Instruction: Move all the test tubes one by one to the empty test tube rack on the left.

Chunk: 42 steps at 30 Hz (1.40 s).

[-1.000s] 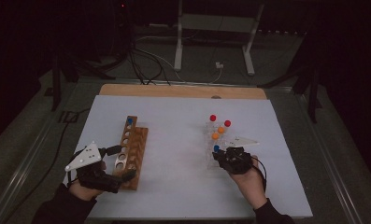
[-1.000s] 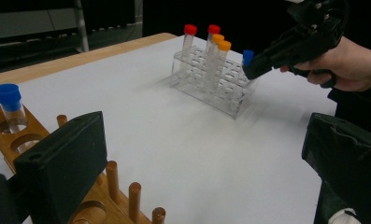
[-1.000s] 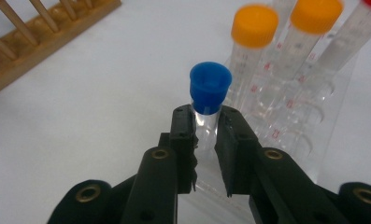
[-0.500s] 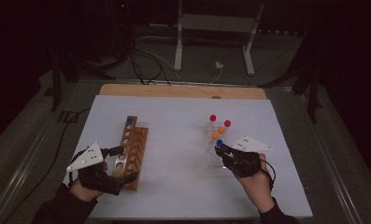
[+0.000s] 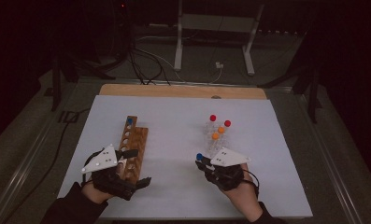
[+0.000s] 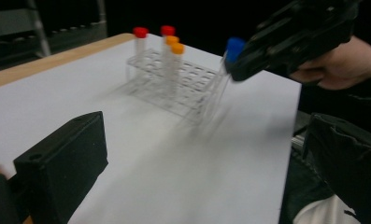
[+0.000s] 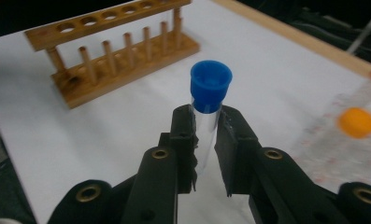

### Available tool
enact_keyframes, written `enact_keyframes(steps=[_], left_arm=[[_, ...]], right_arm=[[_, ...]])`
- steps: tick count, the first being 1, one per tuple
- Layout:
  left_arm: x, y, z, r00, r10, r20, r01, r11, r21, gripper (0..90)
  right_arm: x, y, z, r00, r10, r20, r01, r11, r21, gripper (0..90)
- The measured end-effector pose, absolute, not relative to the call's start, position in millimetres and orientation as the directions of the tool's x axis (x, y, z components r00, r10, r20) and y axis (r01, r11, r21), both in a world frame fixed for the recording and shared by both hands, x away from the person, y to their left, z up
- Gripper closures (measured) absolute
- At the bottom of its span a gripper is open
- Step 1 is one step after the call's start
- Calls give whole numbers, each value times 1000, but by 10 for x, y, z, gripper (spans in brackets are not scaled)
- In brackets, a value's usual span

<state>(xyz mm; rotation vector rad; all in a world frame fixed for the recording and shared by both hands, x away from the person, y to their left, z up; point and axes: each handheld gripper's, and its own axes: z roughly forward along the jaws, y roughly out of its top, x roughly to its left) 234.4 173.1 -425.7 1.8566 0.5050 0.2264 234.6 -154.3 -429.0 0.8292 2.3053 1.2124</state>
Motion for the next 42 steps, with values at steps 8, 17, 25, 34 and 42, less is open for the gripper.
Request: enact_keyframes(steps=[8, 17, 25, 34, 42], left_arm=[[2361, 1421, -4247, 915, 391, -95, 209, -260, 943, 42], [2406, 1160, -4245, 929, 360, -89, 192, -261, 946, 222], [2453, 1017, -4259, 930, 357, -90, 192, -261, 946, 418], [2490, 915, -4327, 933, 350, -88, 193, -277, 941, 611], [2510, 887, -4344, 938, 336, -78, 187, -304, 934, 734]], right_arm=[[2290, -1383, -4376, -786, 616, -61, 310, 478, 822, 765], [2242, -1315, -4391, -811, 584, -40, 309, 484, 819, 765], [2225, -1296, -4389, -817, 575, -36, 305, 484, 820, 765], [2221, -1301, -4381, -818, 575, -32, 306, 482, 821, 765], [2223, -1300, -4381, -819, 573, -31, 306, 483, 820, 765]])
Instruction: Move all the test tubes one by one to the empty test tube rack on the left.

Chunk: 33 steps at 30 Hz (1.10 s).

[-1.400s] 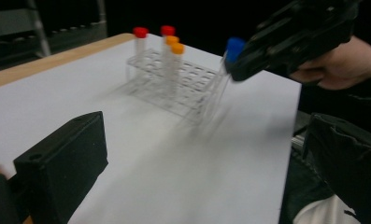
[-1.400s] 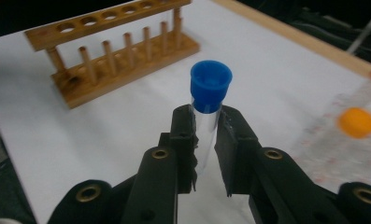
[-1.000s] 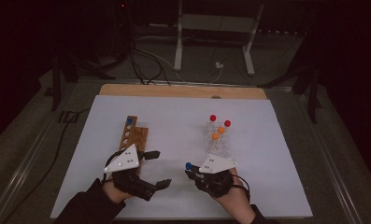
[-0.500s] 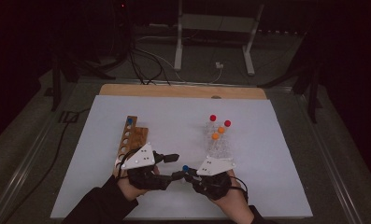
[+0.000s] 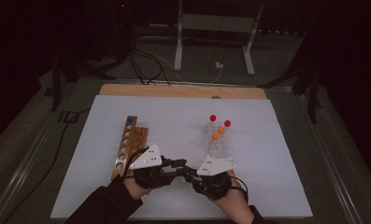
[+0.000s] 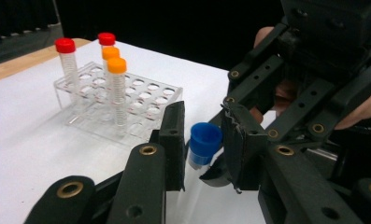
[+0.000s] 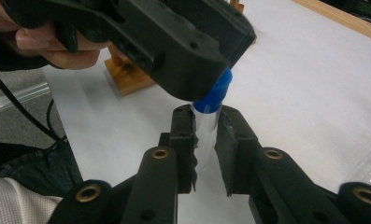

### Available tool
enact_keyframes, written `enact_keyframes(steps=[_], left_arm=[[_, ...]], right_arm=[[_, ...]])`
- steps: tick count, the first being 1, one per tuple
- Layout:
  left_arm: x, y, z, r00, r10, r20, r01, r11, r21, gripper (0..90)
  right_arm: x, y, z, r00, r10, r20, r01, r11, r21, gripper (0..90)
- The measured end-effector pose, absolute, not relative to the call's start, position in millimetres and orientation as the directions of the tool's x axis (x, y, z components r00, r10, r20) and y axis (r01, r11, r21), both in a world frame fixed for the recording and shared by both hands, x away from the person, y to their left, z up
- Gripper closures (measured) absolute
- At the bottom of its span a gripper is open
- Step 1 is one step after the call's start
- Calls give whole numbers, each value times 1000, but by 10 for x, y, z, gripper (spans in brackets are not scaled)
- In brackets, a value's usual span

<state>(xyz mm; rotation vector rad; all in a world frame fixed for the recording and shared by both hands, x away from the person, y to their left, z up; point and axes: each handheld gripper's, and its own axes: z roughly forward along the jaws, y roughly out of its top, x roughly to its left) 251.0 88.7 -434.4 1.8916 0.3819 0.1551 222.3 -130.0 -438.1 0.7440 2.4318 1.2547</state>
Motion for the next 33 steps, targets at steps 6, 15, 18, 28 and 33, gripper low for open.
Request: enact_keyframes(steps=[6, 15, 18, 28, 33], left_arm=[[2518, 877, -4345, 939, 336, -72, 186, -320, 929, 760], [2512, 876, -4346, 941, 334, -60, 171, -316, 933, 771], [2523, 888, -4342, 942, 329, -66, 174, -311, 934, 772], [2588, 1039, -4223, 920, 390, -49, 169, -278, 946, 774], [2631, 1130, -4146, 905, 424, -30, 158, -270, 950, 773]], right_arm=[[2226, -1308, -4376, -817, 576, -32, 307, 481, 822, 765], [2226, -1310, -4373, -816, 577, -33, 305, 478, 824, 764], [2223, -1315, -4370, -819, 573, -39, 296, 480, 826, 762], [2246, -1418, -4321, -799, 601, -9, 301, 413, 859, 455], [2247, -1500, -4251, -762, 647, -11, 297, 365, 882, 235]])
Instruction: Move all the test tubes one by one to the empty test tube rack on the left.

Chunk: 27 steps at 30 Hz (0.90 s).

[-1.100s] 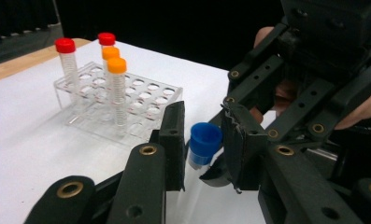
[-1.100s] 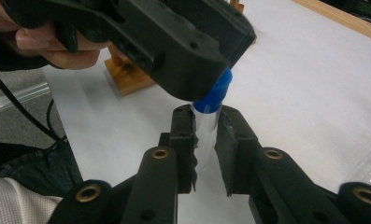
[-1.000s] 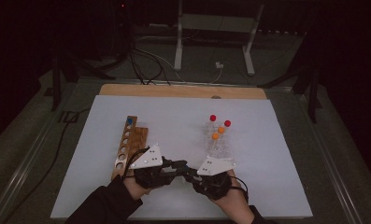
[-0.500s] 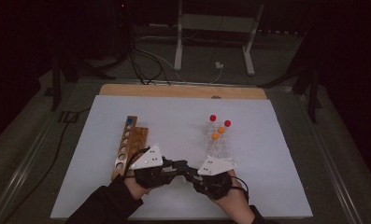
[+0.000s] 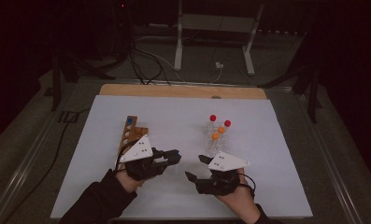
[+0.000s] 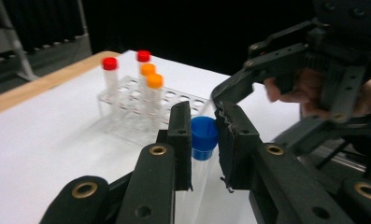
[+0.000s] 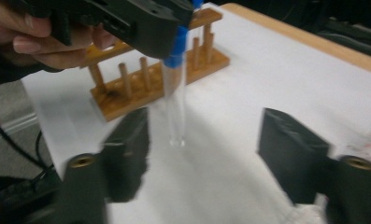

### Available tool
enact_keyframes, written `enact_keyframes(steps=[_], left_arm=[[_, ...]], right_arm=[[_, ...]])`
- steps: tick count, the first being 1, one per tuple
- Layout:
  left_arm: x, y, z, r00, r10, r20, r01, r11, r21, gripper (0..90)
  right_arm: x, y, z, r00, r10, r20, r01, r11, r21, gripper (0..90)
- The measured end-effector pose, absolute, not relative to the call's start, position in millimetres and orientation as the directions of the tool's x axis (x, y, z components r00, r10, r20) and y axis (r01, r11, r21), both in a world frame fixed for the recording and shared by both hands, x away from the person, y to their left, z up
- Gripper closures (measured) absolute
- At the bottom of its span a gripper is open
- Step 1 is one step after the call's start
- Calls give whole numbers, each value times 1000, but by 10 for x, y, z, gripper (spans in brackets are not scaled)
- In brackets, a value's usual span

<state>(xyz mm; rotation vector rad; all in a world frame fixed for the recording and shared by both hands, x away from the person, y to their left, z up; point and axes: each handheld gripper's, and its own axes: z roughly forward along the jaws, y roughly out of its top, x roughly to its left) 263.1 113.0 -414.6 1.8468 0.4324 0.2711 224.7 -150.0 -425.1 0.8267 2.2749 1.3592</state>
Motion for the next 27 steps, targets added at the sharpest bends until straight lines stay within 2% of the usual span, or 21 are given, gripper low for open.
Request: enact_keyframes(steps=[6, 9, 16, 27], left_arm=[[2702, 1298, -4013, 878, 478, -18, 148, -237, 960, 773], [2717, 1379, -3957, 864, 503, -12, 140, -218, 966, 773], [2778, 1560, -3842, 825, 564, 19, 127, -218, 968, 773], [2913, 1883, -3820, 740, 672, 30, 144, -202, 969, 773]], right_arm=[[2264, -1603, -4198, -730, 684, 3, 292, 307, 906, 116], [2276, -1640, -4198, -732, 681, 11, 294, 301, 907, 27], [2287, -1696, -4192, -735, 676, 48, 305, 267, 914, 6], [2274, -1698, -4185, -736, 676, 28, 294, 283, 913, 0]])
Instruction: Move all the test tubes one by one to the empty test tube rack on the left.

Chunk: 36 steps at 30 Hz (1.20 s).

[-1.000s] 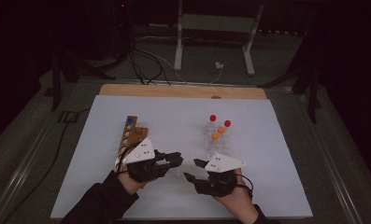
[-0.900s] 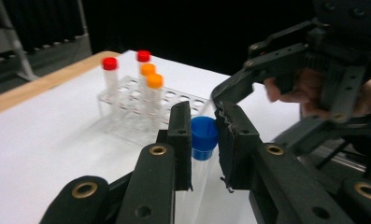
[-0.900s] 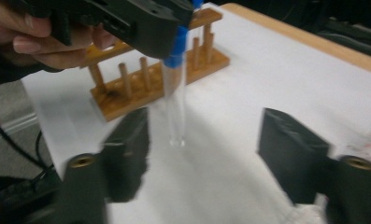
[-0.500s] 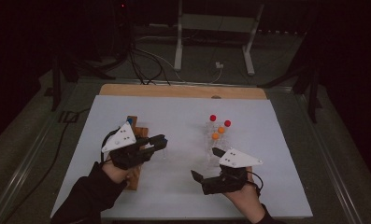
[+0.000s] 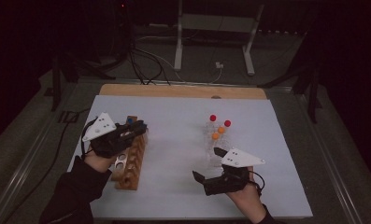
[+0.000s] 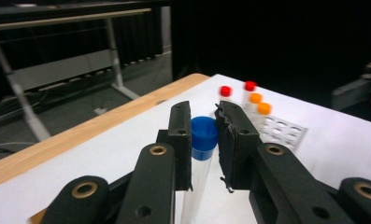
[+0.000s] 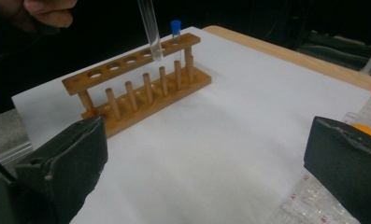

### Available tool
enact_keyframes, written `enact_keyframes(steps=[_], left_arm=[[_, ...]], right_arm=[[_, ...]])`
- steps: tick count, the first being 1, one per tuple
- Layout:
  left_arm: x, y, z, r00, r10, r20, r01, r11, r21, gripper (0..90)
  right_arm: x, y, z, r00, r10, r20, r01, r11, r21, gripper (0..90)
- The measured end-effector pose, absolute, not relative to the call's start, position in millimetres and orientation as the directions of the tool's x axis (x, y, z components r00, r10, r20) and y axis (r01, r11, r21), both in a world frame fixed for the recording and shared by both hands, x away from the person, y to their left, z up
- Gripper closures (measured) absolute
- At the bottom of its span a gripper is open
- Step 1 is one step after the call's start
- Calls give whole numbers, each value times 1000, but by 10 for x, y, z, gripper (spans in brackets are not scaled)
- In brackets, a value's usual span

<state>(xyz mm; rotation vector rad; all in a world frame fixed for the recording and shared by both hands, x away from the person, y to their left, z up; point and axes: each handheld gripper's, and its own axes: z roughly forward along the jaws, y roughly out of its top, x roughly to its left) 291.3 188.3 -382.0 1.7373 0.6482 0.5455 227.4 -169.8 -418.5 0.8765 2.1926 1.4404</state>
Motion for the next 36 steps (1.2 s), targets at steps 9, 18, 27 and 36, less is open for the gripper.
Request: enact_keyframes(steps=[9, 18, 27, 36], left_arm=[[3042, 2125, -3851, 657, 753, 35, 159, -183, 970, 773], [3146, 2293, -3928, 590, 807, 15, 170, -142, 975, 774], [3256, 2293, -4129, 564, 826, 6, 218, -155, 964, 773], [3309, 2229, -4341, 561, 828, 3, 271, -187, 944, 773]], right_arm=[[2286, -1698, -4194, -739, 673, 38, 303, 281, 911, 0], [2285, -1705, -4203, -739, 672, 44, 308, 280, 909, 0], [2285, -1708, -4203, -741, 670, 46, 310, 280, 909, 0], [2279, -1713, -4202, -743, 668, 49, 310, 279, 909, 0]])
